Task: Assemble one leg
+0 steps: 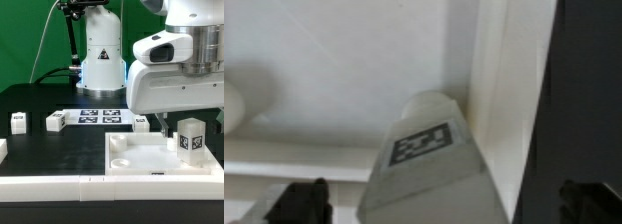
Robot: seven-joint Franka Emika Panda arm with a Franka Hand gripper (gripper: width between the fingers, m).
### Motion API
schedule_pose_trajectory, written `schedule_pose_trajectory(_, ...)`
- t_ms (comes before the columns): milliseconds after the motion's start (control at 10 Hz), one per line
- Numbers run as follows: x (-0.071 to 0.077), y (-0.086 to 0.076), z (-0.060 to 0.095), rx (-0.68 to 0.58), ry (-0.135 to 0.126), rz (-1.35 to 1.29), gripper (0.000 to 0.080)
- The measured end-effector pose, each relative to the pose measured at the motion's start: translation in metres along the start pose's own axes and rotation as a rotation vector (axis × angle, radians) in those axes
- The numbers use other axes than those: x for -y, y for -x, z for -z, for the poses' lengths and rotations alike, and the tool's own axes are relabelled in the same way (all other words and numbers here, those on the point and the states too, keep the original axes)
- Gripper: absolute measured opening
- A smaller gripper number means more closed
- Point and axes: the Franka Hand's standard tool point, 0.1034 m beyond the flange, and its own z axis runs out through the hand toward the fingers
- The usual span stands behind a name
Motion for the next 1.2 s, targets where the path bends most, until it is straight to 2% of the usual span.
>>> schedule_pose_trajectory(200, -0.0023, -0.0004, 0.0007, -0.002, -0.001, 0.147, 0.0649)
schedule_pose_trajectory(400, -0.0023, 0.0014, 0.0001, 0.009, -0.003, 0.176, 0.0649)
schedule_pose_trajectory(600, -0.0023, 0.0016, -0.0003, 0.010, -0.003, 0.176, 0.0391)
schedule_pose_trajectory(700, -0.0023, 0.0016, -0.0004, 0.010, -0.003, 0.176, 0.0391)
schedule_pose_trajectory(800, -0.0023, 0.0016, -0.0005, 0.010, -0.003, 0.176, 0.0291)
schedule_pose_trajectory(1200, -0.0017, 0.0016, -0.0006, 0.010, -0.005, 0.121, 0.0291)
